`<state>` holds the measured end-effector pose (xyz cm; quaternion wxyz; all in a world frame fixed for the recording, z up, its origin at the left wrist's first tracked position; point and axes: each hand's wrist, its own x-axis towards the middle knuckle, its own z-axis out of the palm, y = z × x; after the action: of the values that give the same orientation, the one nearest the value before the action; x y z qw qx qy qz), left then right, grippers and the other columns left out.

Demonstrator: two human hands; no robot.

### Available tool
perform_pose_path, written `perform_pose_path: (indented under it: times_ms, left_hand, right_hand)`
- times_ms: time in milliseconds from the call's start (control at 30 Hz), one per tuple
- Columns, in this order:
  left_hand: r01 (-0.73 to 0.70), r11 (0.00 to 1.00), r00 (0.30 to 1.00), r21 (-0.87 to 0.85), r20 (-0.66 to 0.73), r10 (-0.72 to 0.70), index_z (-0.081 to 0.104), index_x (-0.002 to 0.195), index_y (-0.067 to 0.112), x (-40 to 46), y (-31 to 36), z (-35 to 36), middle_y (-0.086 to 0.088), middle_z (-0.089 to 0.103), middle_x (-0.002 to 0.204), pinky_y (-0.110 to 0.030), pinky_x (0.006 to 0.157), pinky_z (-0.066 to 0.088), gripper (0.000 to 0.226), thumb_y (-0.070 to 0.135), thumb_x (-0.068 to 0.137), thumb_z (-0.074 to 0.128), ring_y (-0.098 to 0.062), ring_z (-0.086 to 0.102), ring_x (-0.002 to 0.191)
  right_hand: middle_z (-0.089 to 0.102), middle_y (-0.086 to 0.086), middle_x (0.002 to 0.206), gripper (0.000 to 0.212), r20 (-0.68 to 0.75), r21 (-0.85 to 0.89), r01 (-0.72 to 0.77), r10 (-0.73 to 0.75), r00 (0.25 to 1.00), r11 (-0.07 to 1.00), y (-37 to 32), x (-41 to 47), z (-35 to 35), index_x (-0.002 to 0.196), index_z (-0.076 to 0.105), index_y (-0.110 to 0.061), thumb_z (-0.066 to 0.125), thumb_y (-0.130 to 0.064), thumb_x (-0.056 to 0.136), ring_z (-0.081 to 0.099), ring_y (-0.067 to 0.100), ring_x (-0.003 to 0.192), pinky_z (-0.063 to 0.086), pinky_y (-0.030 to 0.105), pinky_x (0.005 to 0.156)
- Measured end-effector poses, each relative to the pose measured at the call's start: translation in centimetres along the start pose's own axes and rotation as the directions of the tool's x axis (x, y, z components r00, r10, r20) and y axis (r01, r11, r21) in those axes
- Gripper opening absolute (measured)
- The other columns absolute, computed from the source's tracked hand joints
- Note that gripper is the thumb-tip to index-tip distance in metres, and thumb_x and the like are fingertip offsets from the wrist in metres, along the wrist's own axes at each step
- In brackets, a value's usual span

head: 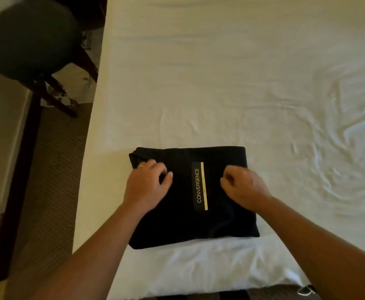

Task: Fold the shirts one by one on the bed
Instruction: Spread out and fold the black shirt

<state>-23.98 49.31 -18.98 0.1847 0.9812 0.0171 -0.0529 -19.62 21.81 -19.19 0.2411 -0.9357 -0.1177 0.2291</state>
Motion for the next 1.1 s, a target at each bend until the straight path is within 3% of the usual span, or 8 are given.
perform_pose_path:
  times_ms: [100, 200, 267, 400, 533, 733, 967, 1100]
  left_hand:
    - [0.184, 0.972, 0.981, 0.149, 0.033, -0.191, 0.058, 0.134, 0.023, 4.1, -1.3, -0.3, -0.004, 0.056, 0.130, -0.042, 0.094, 0.043, 0.036, 0.038, 0.103, 0.046, -0.030, 0.050, 0.120]
    - [0.267, 0.943, 0.929, 0.200, 0.205, -0.307, 0.046, 0.146, 0.029, 5.9, -2.6, 0.4, -0.002, 0.045, 0.147, -0.049, 0.107, 0.032, 0.045, 0.046, 0.105, 0.041, -0.034, 0.036, 0.135]
    - [0.296, 0.942, 0.919, 0.158, 0.222, -0.326, 0.058, 0.128, 0.033, 6.5, -3.0, 0.9, 0.001, 0.052, 0.135, -0.050, 0.103, 0.029, 0.034, 0.050, 0.103, 0.044, -0.033, 0.038, 0.131]
    - [0.454, 0.890, 0.889, 0.031, -0.072, -0.451, 0.053, 0.087, 0.027, 6.9, -4.6, 0.1, 0.007, 0.055, 0.089, -0.044, 0.087, 0.023, 0.016, 0.030, 0.102, 0.051, -0.028, 0.050, 0.107]
    - [0.448, 0.894, 0.887, -0.030, -0.108, -0.448, 0.057, 0.094, 0.026, 5.4, -6.5, 0.1, 0.005, 0.057, 0.096, -0.042, 0.084, 0.027, 0.012, 0.034, 0.101, 0.050, -0.029, 0.052, 0.103]
    - [0.631, 0.774, 0.775, -0.056, 0.084, -0.626, 0.054, 0.118, 0.017, 2.9, -2.9, 2.1, -0.005, 0.055, 0.116, -0.047, 0.086, 0.050, 0.068, 0.077, 0.091, 0.040, -0.031, 0.056, 0.106]
    - [0.705, 0.687, 0.706, -0.176, 0.084, -0.703, 0.049, 0.104, 0.016, -0.5, -1.2, 1.9, -0.001, 0.057, 0.092, -0.035, 0.065, 0.038, 0.051, 0.067, 0.095, 0.047, -0.024, 0.057, 0.080]
    - [0.577, 0.762, 0.797, -0.294, -0.003, -0.604, 0.047, 0.090, 0.015, -3.5, -0.5, 2.7, 0.001, 0.052, 0.073, -0.031, 0.051, 0.029, 0.035, 0.046, 0.105, 0.045, -0.022, 0.055, 0.066]
  right_hand:
    - [0.055, -0.002, 0.129, 0.030, -0.111, -0.004, -0.008, 0.008, 0.994, 1.000, -0.7, 3.6, -1.0, 0.130, 0.058, -0.020, 0.045, -0.031, 0.105, 0.063, 0.022, 0.101, 0.055, 0.039, 0.088]
    - [0.042, 0.000, 0.149, 0.042, -0.035, -0.041, -0.068, 0.066, 0.997, 0.997, -0.8, 6.2, -0.8, 0.149, 0.043, -0.021, 0.037, -0.030, 0.108, 0.058, 0.028, 0.117, 0.049, 0.039, 0.095]
    - [0.049, 0.003, 0.140, 0.038, -0.002, -0.041, -0.111, 0.111, 0.994, 0.993, -0.3, 7.3, -0.3, 0.142, 0.049, -0.019, 0.038, -0.030, 0.108, 0.059, 0.027, 0.112, 0.048, 0.038, 0.091]
    - [0.058, 0.003, 0.111, 0.015, -0.121, 0.201, -0.200, 0.227, 0.966, 0.959, 0.8, 8.0, 0.5, 0.104, 0.058, -0.017, 0.043, -0.020, 0.106, 0.056, 0.019, 0.096, 0.040, 0.030, 0.080]
    - [0.043, -0.001, 0.141, 0.032, -0.179, 0.309, -0.159, 0.221, 0.959, 0.938, 1.8, 7.0, 1.6, 0.134, 0.051, -0.023, 0.052, -0.031, 0.104, 0.046, 0.019, 0.126, 0.044, 0.035, 0.100]
    - [0.028, 0.000, 0.153, 0.050, -0.304, 0.185, -0.216, 0.265, 0.915, 0.959, 1.7, 2.7, 3.8, 0.145, 0.041, -0.022, 0.054, -0.038, 0.100, 0.031, 0.026, 0.136, 0.031, 0.046, 0.112]
    - [0.016, 0.000, 0.161, 0.073, -0.185, 0.252, -0.316, 0.366, 0.912, 0.915, 2.1, -0.7, 5.3, 0.157, 0.021, -0.023, 0.044, -0.060, 0.098, 0.026, 0.030, 0.144, 0.036, 0.049, 0.115]
    - [0.010, -0.001, 0.164, 0.080, -0.154, 0.284, -0.333, 0.385, 0.910, 0.899, 1.5, -2.1, 6.2, 0.157, 0.010, -0.034, 0.037, -0.072, 0.092, 0.022, 0.030, 0.149, 0.037, 0.054, 0.115]
